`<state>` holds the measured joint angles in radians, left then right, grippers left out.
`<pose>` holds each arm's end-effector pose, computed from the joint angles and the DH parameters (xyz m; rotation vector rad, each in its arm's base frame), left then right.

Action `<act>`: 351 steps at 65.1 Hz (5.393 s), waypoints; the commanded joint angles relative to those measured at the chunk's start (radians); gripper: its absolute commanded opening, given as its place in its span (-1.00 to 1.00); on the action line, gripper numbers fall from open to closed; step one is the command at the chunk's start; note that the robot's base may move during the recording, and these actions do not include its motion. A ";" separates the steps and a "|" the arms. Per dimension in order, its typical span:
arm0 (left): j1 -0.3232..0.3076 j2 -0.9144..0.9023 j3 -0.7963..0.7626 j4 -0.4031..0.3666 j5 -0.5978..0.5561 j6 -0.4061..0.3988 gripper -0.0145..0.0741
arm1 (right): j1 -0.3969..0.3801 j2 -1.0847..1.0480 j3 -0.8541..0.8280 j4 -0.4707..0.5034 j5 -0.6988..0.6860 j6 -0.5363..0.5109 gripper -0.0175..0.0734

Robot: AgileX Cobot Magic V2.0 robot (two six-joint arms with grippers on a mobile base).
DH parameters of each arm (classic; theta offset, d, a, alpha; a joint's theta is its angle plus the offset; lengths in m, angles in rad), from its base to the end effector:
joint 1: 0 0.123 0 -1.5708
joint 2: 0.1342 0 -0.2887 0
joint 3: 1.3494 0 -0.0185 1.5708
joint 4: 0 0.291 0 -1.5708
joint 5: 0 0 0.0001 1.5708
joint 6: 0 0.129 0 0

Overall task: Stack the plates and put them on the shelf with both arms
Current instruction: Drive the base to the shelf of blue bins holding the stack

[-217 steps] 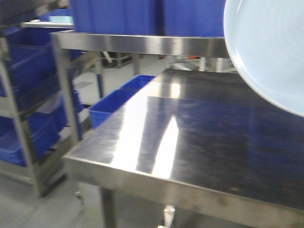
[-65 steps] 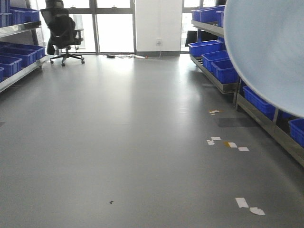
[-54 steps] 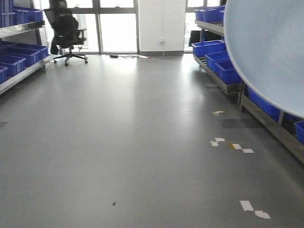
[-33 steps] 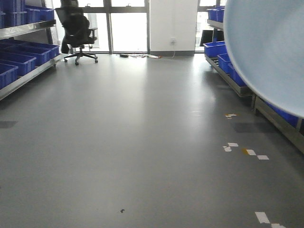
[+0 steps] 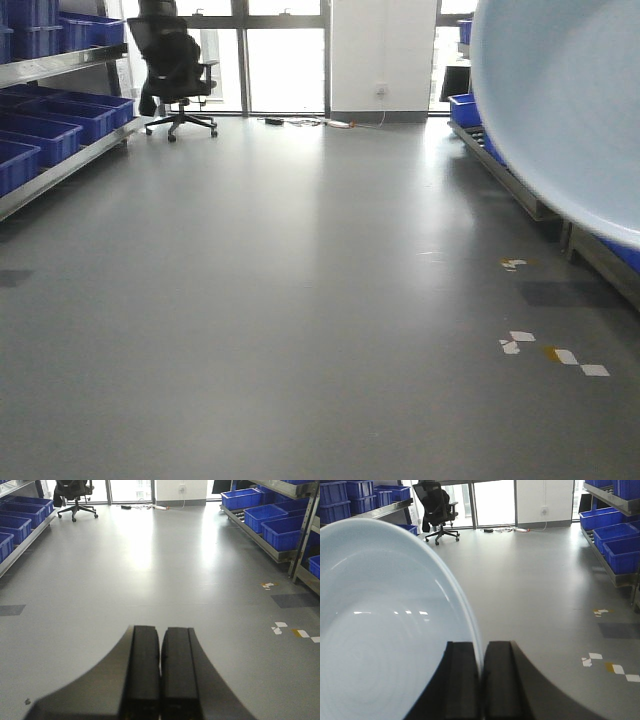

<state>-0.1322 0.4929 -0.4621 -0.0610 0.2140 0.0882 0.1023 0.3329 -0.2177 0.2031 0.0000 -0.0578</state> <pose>0.1813 -0.0258 0.3070 0.1484 1.7224 -0.0876 0.1617 0.0166 0.2596 0.0344 1.6018 0.1924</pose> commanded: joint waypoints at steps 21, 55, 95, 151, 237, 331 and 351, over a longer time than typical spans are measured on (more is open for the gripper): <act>0.002 0.005 -0.028 -0.001 -0.077 -0.007 -0.49 | -0.005 0.002 -0.032 -0.003 -0.101 -0.003 -0.49; 0.002 0.005 -0.028 -0.001 -0.077 -0.007 -0.49 | -0.005 0.002 -0.032 -0.003 -0.101 -0.003 -0.49; 0.002 0.005 -0.028 -0.001 -0.077 -0.007 -0.49 | -0.005 0.002 -0.032 -0.003 -0.101 -0.003 -0.49; 0.002 0.005 -0.028 -0.001 -0.077 -0.007 -0.49 | -0.005 0.002 -0.032 -0.003 -0.101 -0.003 -0.49; 0.000 0.005 -0.028 -0.001 -0.077 -0.007 -0.49 | -0.005 0.002 -0.032 -0.003 -0.101 -0.003 -0.49; 0.000 0.005 -0.028 -0.001 -0.077 -0.007 -0.49 | -0.005 0.002 -0.032 -0.003 -0.101 -0.003 -0.49; 0.000 0.005 -0.028 -0.001 -0.077 -0.007 -0.49 | -0.005 0.002 -0.032 -0.003 -0.101 -0.003 -0.49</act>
<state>-0.1322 0.4929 -0.4599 -0.0610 0.2140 0.0882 0.1023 0.3329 -0.2177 0.2031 0.0000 -0.0578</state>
